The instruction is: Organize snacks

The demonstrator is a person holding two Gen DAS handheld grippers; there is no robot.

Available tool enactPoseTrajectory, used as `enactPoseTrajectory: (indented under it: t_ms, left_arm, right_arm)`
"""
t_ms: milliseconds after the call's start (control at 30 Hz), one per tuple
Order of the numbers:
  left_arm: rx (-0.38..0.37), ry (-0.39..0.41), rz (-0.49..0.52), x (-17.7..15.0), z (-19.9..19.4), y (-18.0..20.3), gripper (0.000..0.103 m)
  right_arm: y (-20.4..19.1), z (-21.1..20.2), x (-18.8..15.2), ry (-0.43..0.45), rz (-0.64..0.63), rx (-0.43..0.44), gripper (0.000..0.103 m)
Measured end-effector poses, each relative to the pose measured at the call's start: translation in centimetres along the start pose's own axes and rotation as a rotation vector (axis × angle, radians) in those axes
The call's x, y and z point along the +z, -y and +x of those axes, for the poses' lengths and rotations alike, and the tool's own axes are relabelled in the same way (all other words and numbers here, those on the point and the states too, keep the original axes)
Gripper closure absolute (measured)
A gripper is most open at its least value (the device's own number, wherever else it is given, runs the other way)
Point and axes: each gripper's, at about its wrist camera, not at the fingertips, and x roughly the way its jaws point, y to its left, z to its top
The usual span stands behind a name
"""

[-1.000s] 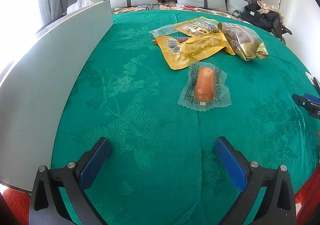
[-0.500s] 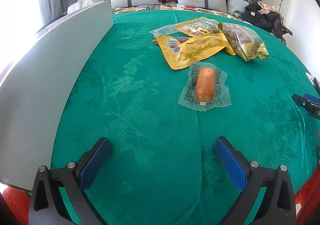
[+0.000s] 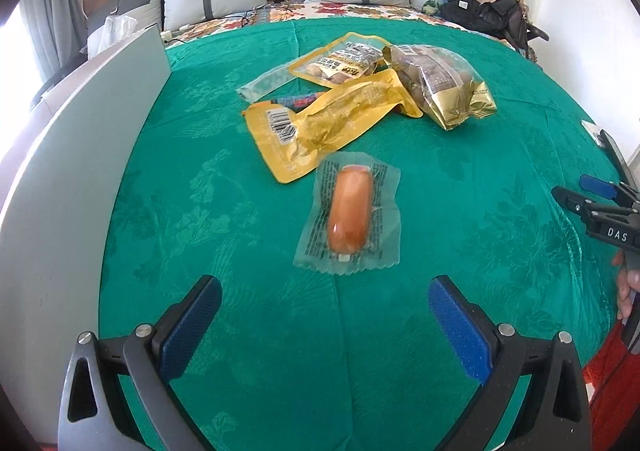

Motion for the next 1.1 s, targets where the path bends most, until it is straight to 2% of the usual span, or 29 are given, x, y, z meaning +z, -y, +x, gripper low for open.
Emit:
enactPoseTrajectory:
  t_ms: [133, 200, 267, 300, 333, 367, 400, 533, 700, 867, 1033, 1100]
  left_arm:
    - [-0.071, -0.095, -0.058, 3.5, 3.0, -0.4, 0.001]
    - [-0.062, -0.122, -0.077, 4.3, 4.2, -0.5, 0.002]
    - [-0.050, -0.136, -0.053, 4.9, 4.5, -0.1, 0.002]
    - [-0.039, -0.136, -0.033, 4.8, 4.4, 0.2, 0.010]
    - [-0.019, -0.125, -0.007, 4.7, 4.1, 0.5, 0.029]
    - [0.000, -0.114, 0.025, 4.5, 3.8, 0.8, 0.037]
    - [-0.010, -0.104, 0.038, 4.3, 3.3, 0.9, 0.050]
    - [-0.007, -0.096, -0.017, 3.0, 1.7, 0.2, 0.058]
    - [0.031, -0.059, -0.162, -0.6, -0.8, -1.9, 0.058]
    - [0.110, -0.041, -0.161, -2.5, -0.7, -2.9, 0.048]
    - [0.131, -0.021, -0.184, -2.5, 0.4, -4.3, 0.009]
    - [0.137, -0.005, -0.183, -2.6, 0.7, -4.8, 0.002]
  right_arm:
    - [0.0, 0.0, 0.0, 0.000, 0.000, 0.000, 0.012]
    - [0.0, 0.0, 0.0, 0.000, 0.000, 0.000, 0.012]
    - [0.0, 0.0, 0.0, 0.000, 0.000, 0.000, 0.012]
    - [0.0, 0.0, 0.0, 0.000, 0.000, 0.000, 0.012]
    - [0.0, 0.0, 0.0, 0.000, 0.000, 0.000, 0.012]
    - [0.0, 0.0, 0.0, 0.000, 0.000, 0.000, 0.012]
    - [0.0, 0.0, 0.0, 0.000, 0.000, 0.000, 0.012]
    - [0.0, 0.0, 0.0, 0.000, 0.000, 0.000, 0.011]
    - [0.0, 0.0, 0.0, 0.000, 0.000, 0.000, 0.011]
    - [0.0, 0.0, 0.0, 0.001, 0.000, 0.000, 0.011]
    - [0.0, 0.0, 0.0, 0.001, 0.000, -0.001, 0.012]
    - [0.0, 0.0, 0.0, 0.001, 0.000, -0.001, 0.012]
